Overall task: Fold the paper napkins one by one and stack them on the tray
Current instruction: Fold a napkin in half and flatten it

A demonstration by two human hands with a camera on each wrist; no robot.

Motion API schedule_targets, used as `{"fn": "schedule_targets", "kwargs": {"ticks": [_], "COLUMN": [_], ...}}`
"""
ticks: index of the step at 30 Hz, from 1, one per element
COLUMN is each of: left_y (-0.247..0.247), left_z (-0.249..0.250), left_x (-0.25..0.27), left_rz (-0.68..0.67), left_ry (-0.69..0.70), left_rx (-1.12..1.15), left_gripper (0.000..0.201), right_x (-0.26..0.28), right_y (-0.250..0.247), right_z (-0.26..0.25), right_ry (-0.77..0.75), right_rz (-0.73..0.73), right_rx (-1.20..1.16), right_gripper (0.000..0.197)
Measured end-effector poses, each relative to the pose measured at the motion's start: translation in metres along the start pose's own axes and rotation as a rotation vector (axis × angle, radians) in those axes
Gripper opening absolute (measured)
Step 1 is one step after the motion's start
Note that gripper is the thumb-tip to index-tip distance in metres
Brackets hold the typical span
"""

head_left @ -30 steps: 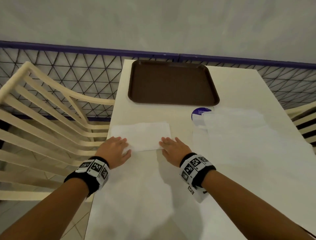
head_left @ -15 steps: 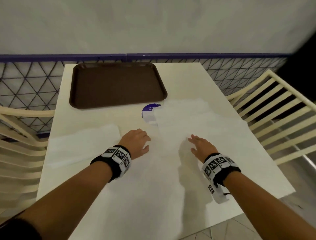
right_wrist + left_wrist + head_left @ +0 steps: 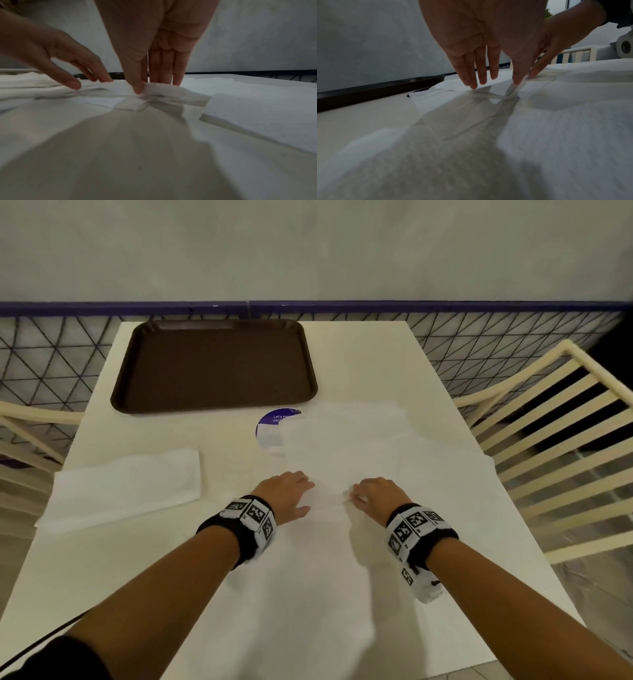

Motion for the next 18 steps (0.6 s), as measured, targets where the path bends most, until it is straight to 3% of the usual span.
{"fn": "schedule_targets", "kwargs": {"ticks": [6,10,13,18], "left_y": [-0.004,-0.009,-0.011,-0.025], "left_z": [0.007,0.011,0.012,0.008], "left_x": [-0.003,-0.008,-0.01,-0.011], "left_rz": [-0.007,-0.045,-0.057,0.047], "left_ry": [-0.045,-0.074,-0.106,-0.125], "left_rx": [-0.021,-0.065,-0.032,0.102], "left_gripper": [0.063,0.045,0.042,0.04], "right_x": [-0.005,-0.004,-0.004,-0.003], "right_y": [-0.005,-0.007,-0.008,-0.021], "right_z": [0.013,0.019,0.02,0.02], "right_ry": [-0.052,-0.078,-0.091,-0.096], "right_rz": [-0.006,0.009,0.001,0.043], "right_rx": [-0.112,-0.161,-0.157,-0.129], "right_gripper": [0.035,0.033,0.034,0.05]}}
Point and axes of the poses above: each hand's wrist, its own x-axis away from the middle knuckle, its own y-axis out of the palm, z = x × y, the point moved 1 cm from there along -x, towards the middle knuckle, and after that the axes turned 9 degrees about -y, right-handed, at the moved point
